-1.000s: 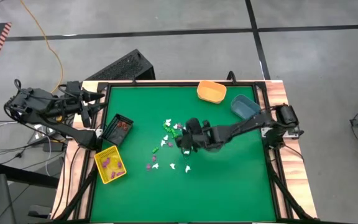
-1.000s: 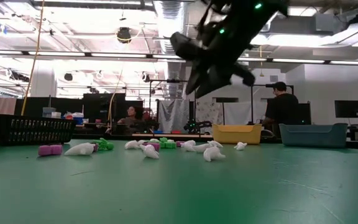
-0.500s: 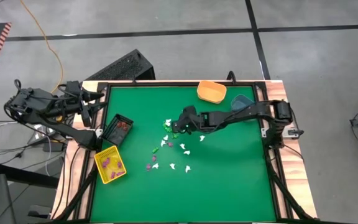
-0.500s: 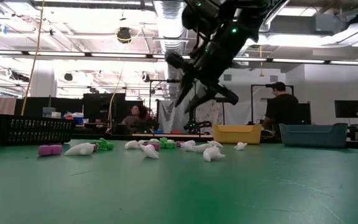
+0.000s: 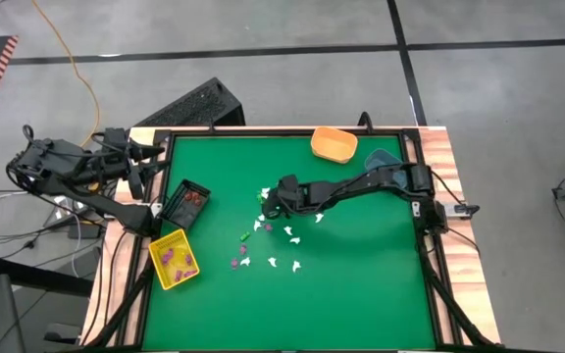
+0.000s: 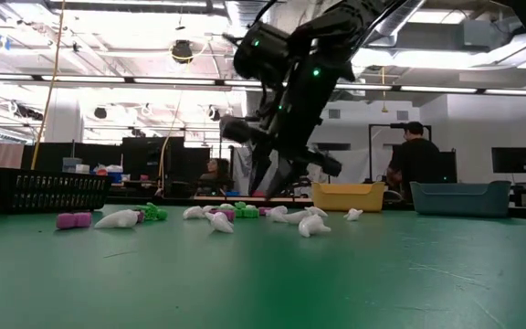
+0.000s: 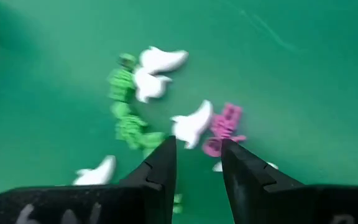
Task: Sort Halloween decoration
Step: Put the pink skeleton toy into the yellow bin
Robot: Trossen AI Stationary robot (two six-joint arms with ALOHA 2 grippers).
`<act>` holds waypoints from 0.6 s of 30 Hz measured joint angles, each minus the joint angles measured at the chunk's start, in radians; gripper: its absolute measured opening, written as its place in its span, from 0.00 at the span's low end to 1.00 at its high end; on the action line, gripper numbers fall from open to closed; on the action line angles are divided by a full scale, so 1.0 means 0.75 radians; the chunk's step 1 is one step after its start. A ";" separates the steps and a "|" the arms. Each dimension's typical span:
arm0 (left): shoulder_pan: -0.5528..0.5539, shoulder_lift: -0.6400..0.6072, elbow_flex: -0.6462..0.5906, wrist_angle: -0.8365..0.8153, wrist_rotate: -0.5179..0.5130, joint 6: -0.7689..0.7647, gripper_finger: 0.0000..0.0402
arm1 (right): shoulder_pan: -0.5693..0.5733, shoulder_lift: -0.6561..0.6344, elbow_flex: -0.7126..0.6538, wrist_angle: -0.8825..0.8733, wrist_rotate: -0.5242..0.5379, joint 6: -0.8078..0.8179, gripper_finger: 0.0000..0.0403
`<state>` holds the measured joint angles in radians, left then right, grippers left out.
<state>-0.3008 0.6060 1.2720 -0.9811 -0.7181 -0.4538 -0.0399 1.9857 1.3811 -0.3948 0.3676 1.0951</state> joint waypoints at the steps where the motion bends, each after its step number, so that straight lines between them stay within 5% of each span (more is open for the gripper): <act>1: 0.000 0.000 0.000 -0.003 0.001 0.000 0.50 | 0.000 0.002 0.003 -0.034 0.008 0.000 0.30; 18: 0.000 0.000 0.000 -0.003 0.008 0.035 0.50 | -0.020 0.001 0.007 -0.063 0.111 -0.005 0.30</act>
<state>-0.3008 0.6060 1.2720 -0.9836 -0.7120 -0.4274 -0.0552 1.9868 1.3861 -0.4418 0.4507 1.0912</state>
